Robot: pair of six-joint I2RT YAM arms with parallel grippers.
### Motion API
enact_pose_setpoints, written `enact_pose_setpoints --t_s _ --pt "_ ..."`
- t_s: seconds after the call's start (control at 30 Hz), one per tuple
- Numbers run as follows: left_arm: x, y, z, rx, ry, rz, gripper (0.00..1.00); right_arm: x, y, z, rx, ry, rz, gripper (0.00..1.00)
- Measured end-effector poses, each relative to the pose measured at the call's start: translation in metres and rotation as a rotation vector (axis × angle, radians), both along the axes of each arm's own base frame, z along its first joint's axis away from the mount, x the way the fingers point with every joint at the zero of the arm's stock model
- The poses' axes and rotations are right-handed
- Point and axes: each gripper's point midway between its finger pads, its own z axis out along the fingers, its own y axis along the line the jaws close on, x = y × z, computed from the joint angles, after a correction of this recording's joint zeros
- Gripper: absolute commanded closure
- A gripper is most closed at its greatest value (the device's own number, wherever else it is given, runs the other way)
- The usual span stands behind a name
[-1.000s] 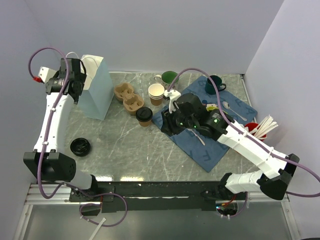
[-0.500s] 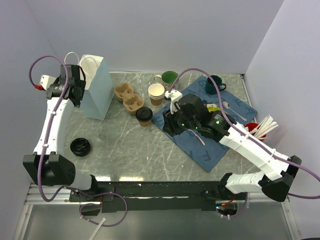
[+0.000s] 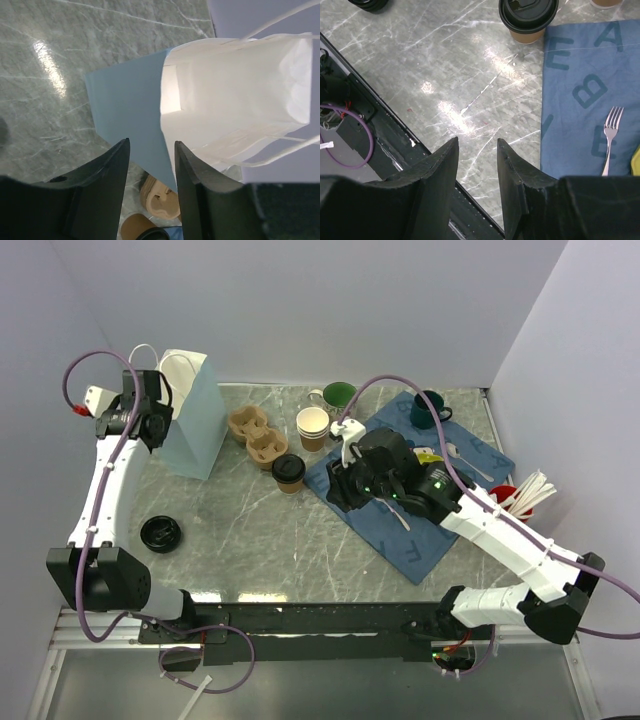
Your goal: Pack the takeout coffee
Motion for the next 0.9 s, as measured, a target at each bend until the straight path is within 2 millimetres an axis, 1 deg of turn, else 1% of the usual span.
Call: enact_pose_setpoints --t_s 0.1,0.17,0.27,0.3,0.37,0.5,0.6,0.7,0.8,0.9 --pt "-0.002 0.0 -0.008 0.003 0.023 -0.005 0.53 -0.001 -0.001 0.002 0.005 -0.007 0.001 0.56" --pt "-0.003 -0.001 -0.012 0.002 0.031 -0.009 0.58 -0.001 -0.001 0.004 0.007 -0.009 0.001 0.56" --pt "-0.003 -0.003 -0.013 -0.003 0.034 -0.019 0.78 -0.001 -0.002 0.005 0.01 -0.012 0.001 0.56" --pt "-0.003 -0.003 -0.012 -0.004 0.031 -0.024 0.89 -0.001 -0.002 0.005 0.011 -0.014 0.0 0.56" --pt "-0.004 -0.004 -0.011 -0.001 0.034 -0.037 0.99 -0.001 -0.003 0.007 0.013 -0.018 -0.003 0.56" --pt "-0.011 -0.005 -0.003 0.02 0.046 -0.062 0.99 -0.002 -0.006 0.012 0.023 -0.031 -0.008 0.56" --pt "-0.016 -0.006 0.013 0.038 0.03 -0.095 0.99 -0.002 -0.008 0.016 0.032 -0.038 -0.022 0.57" --pt "-0.024 -0.014 0.037 0.049 -0.014 -0.162 0.99 -0.001 -0.013 0.018 0.033 -0.047 -0.05 0.57" --pt "-0.035 -0.026 0.064 0.053 -0.077 -0.248 0.98 0.002 -0.018 0.022 0.029 -0.055 -0.081 0.57" --pt "-0.049 -0.039 0.087 0.048 -0.138 -0.335 0.99 0.004 -0.021 0.034 0.045 -0.077 -0.107 0.57"
